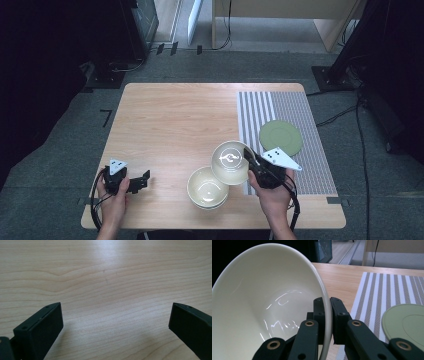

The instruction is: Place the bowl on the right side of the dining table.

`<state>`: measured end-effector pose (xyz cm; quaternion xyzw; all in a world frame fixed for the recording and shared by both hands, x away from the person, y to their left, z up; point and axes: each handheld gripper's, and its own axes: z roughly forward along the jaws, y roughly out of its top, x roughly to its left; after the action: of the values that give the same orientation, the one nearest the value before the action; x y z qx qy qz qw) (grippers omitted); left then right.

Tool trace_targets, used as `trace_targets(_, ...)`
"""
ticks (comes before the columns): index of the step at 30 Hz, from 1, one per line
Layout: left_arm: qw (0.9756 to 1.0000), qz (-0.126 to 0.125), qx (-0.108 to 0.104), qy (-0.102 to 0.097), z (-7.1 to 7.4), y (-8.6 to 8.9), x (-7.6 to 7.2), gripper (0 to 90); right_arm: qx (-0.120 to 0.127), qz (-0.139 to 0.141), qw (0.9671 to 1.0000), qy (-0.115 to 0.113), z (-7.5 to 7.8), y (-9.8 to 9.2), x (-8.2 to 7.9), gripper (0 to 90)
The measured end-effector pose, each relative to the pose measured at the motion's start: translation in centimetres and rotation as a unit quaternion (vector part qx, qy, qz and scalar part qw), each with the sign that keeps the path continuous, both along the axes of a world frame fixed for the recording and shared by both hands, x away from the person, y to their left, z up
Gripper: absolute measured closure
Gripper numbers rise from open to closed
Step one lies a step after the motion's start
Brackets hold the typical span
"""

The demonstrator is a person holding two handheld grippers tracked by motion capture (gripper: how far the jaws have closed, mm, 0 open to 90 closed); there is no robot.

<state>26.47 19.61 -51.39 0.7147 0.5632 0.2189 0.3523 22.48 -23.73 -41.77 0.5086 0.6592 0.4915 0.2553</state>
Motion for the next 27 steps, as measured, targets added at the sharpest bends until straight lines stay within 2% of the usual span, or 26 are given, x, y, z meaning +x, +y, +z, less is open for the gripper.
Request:
trace_targets(10, 0.9996, 0.001, 0.022, 0.018, -0.5, -0.4, 0.2, 0.0, 0.006, -0.018, 0.9998, -0.001, 0.1, -1.3, 0.2, 84.3)
trace_targets(15, 0.9994, 0.002, 0.03, 0.019, -0.5, -0.6, 0.2, 0.0, 0.008, -0.026, 0.9996, -0.001, 0.1, -1.9, 0.3, 84.3)
trace_targets(18, 0.9984, 0.001, 0.052, 0.021, -0.6, -0.9, 0.2, 0.0, 0.01, -0.031, 0.9995, -0.001, 0.1, -2.2, 0.3, 84.3)
trace_targets(27, 0.9985, 0.0, 0.052, 0.021, -0.6, -0.9, 0.2, 0.0, 0.014, -0.043, 0.999, -0.002, 0.2, -3.0, 0.4, 84.3)
